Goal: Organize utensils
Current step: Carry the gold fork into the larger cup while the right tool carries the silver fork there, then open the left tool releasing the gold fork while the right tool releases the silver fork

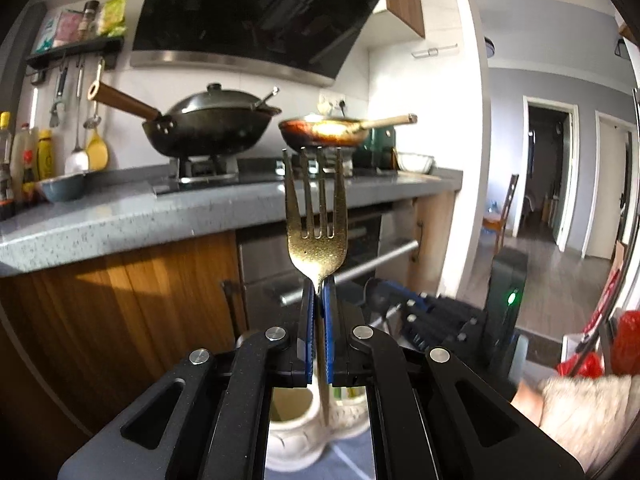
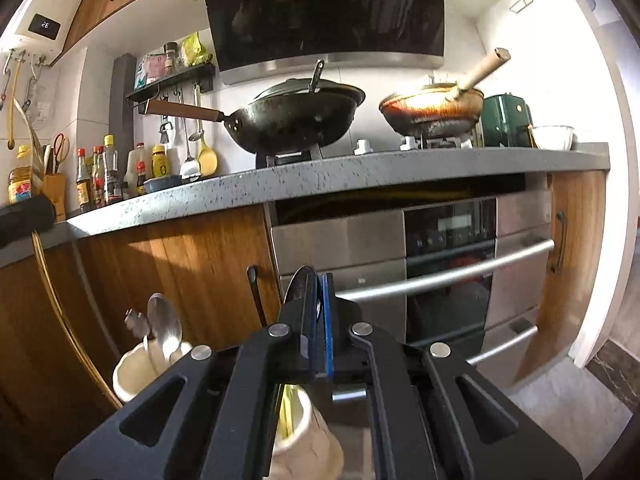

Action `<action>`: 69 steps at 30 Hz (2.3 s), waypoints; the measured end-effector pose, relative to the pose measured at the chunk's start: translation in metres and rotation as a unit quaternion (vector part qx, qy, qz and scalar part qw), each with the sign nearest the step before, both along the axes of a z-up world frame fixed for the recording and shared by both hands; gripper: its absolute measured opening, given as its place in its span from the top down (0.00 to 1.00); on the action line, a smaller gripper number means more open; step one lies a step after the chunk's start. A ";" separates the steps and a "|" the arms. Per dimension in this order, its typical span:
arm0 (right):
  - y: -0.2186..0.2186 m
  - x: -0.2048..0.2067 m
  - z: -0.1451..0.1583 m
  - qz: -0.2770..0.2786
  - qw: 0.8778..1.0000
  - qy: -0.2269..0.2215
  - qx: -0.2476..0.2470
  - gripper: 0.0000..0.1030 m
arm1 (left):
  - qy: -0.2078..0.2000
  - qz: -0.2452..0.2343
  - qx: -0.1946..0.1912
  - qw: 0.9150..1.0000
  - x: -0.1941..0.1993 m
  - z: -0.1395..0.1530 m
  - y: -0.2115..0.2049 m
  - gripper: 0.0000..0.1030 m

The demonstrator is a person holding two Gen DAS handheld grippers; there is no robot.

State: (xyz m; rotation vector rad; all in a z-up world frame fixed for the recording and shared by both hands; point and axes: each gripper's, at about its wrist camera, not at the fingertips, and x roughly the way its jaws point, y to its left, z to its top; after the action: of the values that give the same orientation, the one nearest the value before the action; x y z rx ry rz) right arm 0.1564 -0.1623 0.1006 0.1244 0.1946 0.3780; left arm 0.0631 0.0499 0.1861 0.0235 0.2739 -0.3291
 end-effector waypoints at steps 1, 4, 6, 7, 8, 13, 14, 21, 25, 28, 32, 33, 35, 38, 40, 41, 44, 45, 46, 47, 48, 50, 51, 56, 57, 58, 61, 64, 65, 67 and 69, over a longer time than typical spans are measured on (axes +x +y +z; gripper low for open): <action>0.003 0.003 0.000 -0.003 1.000 -0.002 0.002 0.97 | -0.003 0.004 0.000 1.000 0.002 0.002 0.002 0.95; 0.009 0.011 -0.001 -0.009 1.000 -0.005 0.006 0.97 | -0.014 0.028 0.005 0.999 0.012 0.003 0.005 0.95; 0.014 0.015 -0.004 -0.015 1.000 -0.011 0.000 0.97 | -0.012 0.045 0.007 0.999 0.020 -0.001 0.009 0.95; 0.016 0.017 -0.005 -0.019 1.000 -0.014 -0.005 0.97 | -0.011 0.051 0.008 0.999 0.023 -0.003 0.010 0.95; 0.019 0.018 -0.007 -0.019 1.000 -0.015 -0.010 0.97 | -0.008 0.055 0.009 0.998 0.026 -0.006 0.012 0.95; 0.026 0.021 -0.024 -0.021 0.999 -0.016 -0.036 0.97 | 0.014 0.053 0.015 0.998 0.039 -0.024 0.014 0.95; 0.026 0.020 -0.028 -0.020 0.999 -0.016 -0.038 0.97 | 0.020 0.053 0.017 0.998 0.041 -0.028 0.014 0.95; 0.025 0.006 -0.048 0.003 0.997 -0.015 -0.076 0.98 | 0.054 0.048 0.026 0.997 0.046 -0.050 0.019 0.95; 0.020 -0.007 -0.052 0.024 0.995 -0.010 -0.092 0.98 | 0.068 0.046 0.029 0.996 0.045 -0.059 0.022 0.95; 0.014 -0.017 -0.053 0.042 0.994 0.001 -0.096 0.98 | 0.080 0.047 0.026 0.995 0.045 -0.064 0.027 0.95; 0.010 -0.022 -0.052 0.046 0.994 0.022 -0.100 0.98 | 0.091 0.050 0.025 0.994 0.041 -0.069 0.032 0.95; 0.009 -0.021 -0.052 0.045 0.993 0.029 -0.102 0.98 | 0.094 0.050 0.025 0.994 0.040 -0.071 0.033 0.95; 0.007 -0.020 -0.052 0.049 0.993 0.047 -0.099 0.98 | 0.101 0.048 0.026 0.993 0.038 -0.075 0.033 0.95; 0.008 -0.021 -0.053 0.053 0.992 0.056 -0.101 0.98 | 0.109 0.049 0.031 0.992 0.039 -0.081 0.033 0.95; 0.009 -0.022 -0.054 0.054 0.991 0.058 -0.104 0.98 | 0.116 0.050 0.033 0.991 0.040 -0.085 0.033 0.95; 0.011 -0.022 -0.056 0.054 0.991 0.059 -0.108 0.98 | 0.120 0.050 0.034 0.991 0.042 -0.088 0.032 0.95; 0.015 -0.023 -0.059 0.055 0.990 0.061 -0.118 0.98 | 0.125 0.049 0.039 0.990 0.045 -0.092 0.030 0.95; 0.015 -0.022 -0.059 0.055 0.989 0.061 -0.119 0.98 | 0.126 0.049 0.040 0.990 0.045 -0.093 0.029 0.95; 0.016 -0.022 -0.060 0.056 0.989 0.063 -0.119 0.98 | 0.127 0.048 0.043 0.990 0.046 -0.094 0.028 0.95; 0.016 -0.021 -0.060 0.055 0.989 0.063 -0.119 0.98 | 0.127 0.049 0.043 0.990 0.046 -0.095 0.028 0.95; 0.015 -0.021 -0.060 0.054 0.989 0.064 -0.118 0.98 | 0.127 0.049 0.042 0.990 0.046 -0.095 0.029 0.95; 0.015 -0.020 -0.060 0.055 0.989 0.066 -0.117 0.98 | 0.127 0.050 0.040 0.990 0.047 -0.094 0.029 0.95; 0.014 -0.020 -0.060 0.054 0.990 0.065 -0.117 0.98 | 0.127 0.050 0.038 0.990 0.048 -0.095 0.030 0.95; 0.016 -0.015 -0.062 0.055 0.989 0.076 -0.117 0.98 | 0.130 0.056 0.027 0.990 0.050 -0.095 0.034 0.95; 0.015 -0.014 -0.063 0.056 0.989 0.078 -0.115 0.97 | 0.131 0.056 0.023 0.989 0.051 -0.095 0.034 0.95; 0.015 -0.014 -0.063 0.056 0.989 0.079 -0.113 0.97 | 0.132 0.056 0.019 0.989 0.051 -0.095 0.035 0.95; 0.014 -0.014 -0.064 0.054 0.989 0.079 -0.113 0.96 | 0.133 0.062 0.017 0.989 0.052 -0.095 0.037 0.95; 0.014 -0.013 -0.066 0.049 0.989 0.084 -0.112 0.88 | 0.138 0.068 0.015 0.988 0.055 -0.097 0.040 0.91; 0.014 -0.012 -0.067 0.048 0.989 0.086 -0.112 0.86 | 0.138 0.069 0.014 0.988 0.055 -0.098 0.041 0.89; 0.012 -0.012 -0.067 0.046 0.989 0.088 -0.108 0.83 | 0.140 0.072 0.014 0.987 0.056 -0.099 0.042 0.87; 0.012 -0.011 -0.067 0.045 0.989 0.089 -0.108 0.79 | 0.139 0.074 0.014 0.987 0.056 -0.099 0.043 0.85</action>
State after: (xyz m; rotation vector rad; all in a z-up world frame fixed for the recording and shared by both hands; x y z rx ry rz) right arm 0.1451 -0.1501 0.0333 -0.0641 0.4169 0.4331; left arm 0.1187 0.0933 0.0870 -0.0162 0.5547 -0.1806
